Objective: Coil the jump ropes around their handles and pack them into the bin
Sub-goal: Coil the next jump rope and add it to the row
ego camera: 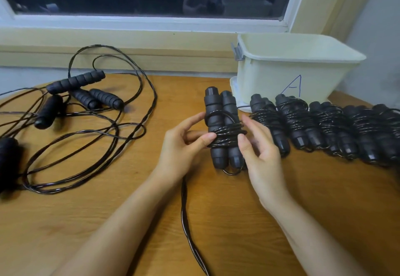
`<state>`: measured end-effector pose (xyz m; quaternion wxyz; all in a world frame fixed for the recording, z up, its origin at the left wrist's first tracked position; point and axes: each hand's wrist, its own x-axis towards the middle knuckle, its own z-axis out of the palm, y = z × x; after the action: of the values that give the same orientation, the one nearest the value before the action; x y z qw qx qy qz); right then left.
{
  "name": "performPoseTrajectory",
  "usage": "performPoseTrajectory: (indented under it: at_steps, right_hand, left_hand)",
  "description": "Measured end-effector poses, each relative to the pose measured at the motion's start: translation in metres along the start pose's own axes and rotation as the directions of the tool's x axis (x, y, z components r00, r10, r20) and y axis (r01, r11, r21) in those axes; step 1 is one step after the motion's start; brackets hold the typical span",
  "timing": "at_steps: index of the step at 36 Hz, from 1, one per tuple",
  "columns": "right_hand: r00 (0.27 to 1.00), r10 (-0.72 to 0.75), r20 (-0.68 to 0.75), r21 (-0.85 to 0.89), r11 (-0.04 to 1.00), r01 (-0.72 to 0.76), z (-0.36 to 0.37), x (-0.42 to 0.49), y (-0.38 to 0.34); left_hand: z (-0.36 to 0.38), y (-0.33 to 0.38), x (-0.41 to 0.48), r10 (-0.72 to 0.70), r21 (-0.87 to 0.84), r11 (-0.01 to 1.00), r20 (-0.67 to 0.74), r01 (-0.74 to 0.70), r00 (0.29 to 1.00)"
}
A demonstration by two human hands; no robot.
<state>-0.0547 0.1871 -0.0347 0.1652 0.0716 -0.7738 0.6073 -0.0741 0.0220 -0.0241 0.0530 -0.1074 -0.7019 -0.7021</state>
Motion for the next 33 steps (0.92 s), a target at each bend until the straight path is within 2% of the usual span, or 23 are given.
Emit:
performPoseTrajectory:
  at_steps: [7, 13, 23, 29, 33]
  right_hand:
    - [0.992, -0.129, -0.008, -0.147, 0.981, 0.126, 0.004, -0.005, 0.004]
    - [0.99, -0.043, 0.133, -0.299, 0.951, 0.082, 0.01, -0.007, 0.002]
    - [0.996, 0.027, 0.087, -0.235, 0.972, -0.006, 0.007, -0.006, -0.004]
    - [0.996, 0.054, 0.068, -0.198, 0.979, -0.04, 0.002, -0.005, -0.004]
    - [0.995, 0.068, 0.068, -0.242, 0.969, -0.05, 0.002, -0.003, -0.005]
  left_hand:
    - [-0.002, 0.0, -0.002, 0.052, 0.088, 0.995, -0.084, -0.045, 0.995]
    - [-0.003, -0.001, -0.003, 0.07, 0.125, 0.99, -0.093, -0.059, 0.993]
    - [-0.003, 0.002, -0.004, 0.08, 0.15, 0.985, 0.028, -0.084, 0.996]
    - [-0.003, 0.003, -0.006, 0.039, 0.112, 0.992, 0.099, -0.05, 0.994]
    - [-0.002, 0.005, -0.006, 0.032, 0.079, 0.996, 0.137, -0.043, 0.99]
